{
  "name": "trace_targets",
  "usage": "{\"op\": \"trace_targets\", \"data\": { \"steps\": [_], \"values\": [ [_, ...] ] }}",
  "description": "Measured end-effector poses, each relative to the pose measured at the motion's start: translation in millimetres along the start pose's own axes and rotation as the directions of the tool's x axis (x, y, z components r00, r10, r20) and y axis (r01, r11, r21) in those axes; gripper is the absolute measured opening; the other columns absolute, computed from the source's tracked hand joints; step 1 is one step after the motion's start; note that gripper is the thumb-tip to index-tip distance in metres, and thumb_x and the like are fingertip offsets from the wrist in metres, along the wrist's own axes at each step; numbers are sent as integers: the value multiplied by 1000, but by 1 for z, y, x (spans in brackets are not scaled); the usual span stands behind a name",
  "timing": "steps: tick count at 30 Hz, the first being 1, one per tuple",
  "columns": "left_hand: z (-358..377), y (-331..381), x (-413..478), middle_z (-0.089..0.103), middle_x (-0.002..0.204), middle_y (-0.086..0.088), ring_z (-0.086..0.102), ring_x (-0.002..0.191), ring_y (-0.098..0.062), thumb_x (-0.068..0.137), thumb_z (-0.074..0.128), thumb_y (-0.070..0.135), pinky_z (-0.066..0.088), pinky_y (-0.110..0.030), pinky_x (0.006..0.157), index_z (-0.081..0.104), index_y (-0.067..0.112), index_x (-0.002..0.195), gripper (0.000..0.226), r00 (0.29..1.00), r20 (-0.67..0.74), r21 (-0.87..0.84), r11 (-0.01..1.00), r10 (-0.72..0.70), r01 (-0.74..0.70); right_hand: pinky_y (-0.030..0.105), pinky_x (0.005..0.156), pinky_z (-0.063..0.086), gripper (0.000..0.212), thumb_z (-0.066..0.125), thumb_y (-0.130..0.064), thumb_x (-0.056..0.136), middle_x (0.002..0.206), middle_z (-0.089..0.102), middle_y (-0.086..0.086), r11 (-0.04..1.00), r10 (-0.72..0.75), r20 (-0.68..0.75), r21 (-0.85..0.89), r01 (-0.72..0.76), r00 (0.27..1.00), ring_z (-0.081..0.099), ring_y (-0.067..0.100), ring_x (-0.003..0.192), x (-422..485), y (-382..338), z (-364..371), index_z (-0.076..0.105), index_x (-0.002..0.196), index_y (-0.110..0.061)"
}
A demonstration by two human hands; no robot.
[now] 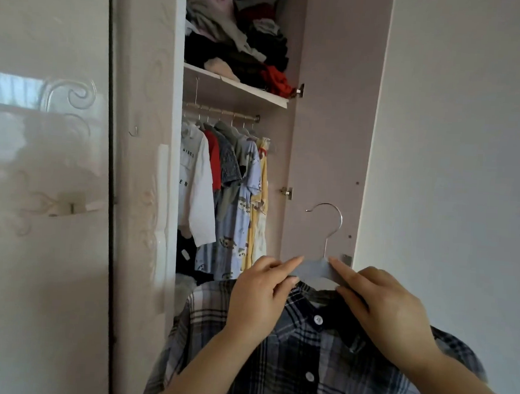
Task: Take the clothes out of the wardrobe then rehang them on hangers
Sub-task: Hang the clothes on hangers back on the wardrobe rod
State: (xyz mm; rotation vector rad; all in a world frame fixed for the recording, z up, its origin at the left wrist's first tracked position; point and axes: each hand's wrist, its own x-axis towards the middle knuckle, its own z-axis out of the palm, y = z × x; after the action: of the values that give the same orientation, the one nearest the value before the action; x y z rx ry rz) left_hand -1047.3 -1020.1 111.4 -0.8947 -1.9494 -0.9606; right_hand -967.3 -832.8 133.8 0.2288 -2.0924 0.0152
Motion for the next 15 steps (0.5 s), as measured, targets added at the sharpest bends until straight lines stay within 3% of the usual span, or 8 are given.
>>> {"op": "trace_targets", "data": {
  "steps": [5, 11, 13, 15],
  "values": [
    [30, -67, 50, 52, 92, 13, 49, 81, 2, 89, 54, 28, 32, 4, 69, 57, 21, 126, 38, 999, -20, -26, 999, -34, 33, 24, 35, 40, 47, 77, -24, 70, 74, 60, -7, 999, -40, -37, 14, 40, 999, 61, 19, 62, 54, 22, 74, 66, 115, -26],
    [66, -158, 103, 49, 92, 12, 51, 81, 0, 87, 55, 20, 37, -4, 72, 51, 21, 129, 42, 994, -92, 87, 994, -56, 64, 20, 39, 33, 42, 54, -33, 79, 76, 59, -6, 983, -115, -39, 137, 119, 993, 61, 17, 60, 122, 50, 180, 63, 120, -24],
    [74, -187, 123, 49, 92, 11, 53, 79, -4, 87, 52, 23, 42, -14, 70, 48, 23, 130, 44, 990, -123, 156, 984, -69, 88, 19, 38, 31, 43, 53, -34, 80, 77, 60, -6, 971, -149, -40, 183, 154, 988, 61, 17, 59, 148, 58, 218, 64, 120, -24],
    [79, -216, 143, 52, 92, 7, 50, 80, -1, 87, 52, 19, 42, -14, 70, 48, 21, 130, 44, 987, -141, 205, 973, -76, 104, 18, 37, 30, 41, 59, -32, 79, 76, 59, -6, 959, -174, -43, 220, 180, 984, 60, 16, 57, 176, 63, 253, 63, 119, -24]
  ]
}}
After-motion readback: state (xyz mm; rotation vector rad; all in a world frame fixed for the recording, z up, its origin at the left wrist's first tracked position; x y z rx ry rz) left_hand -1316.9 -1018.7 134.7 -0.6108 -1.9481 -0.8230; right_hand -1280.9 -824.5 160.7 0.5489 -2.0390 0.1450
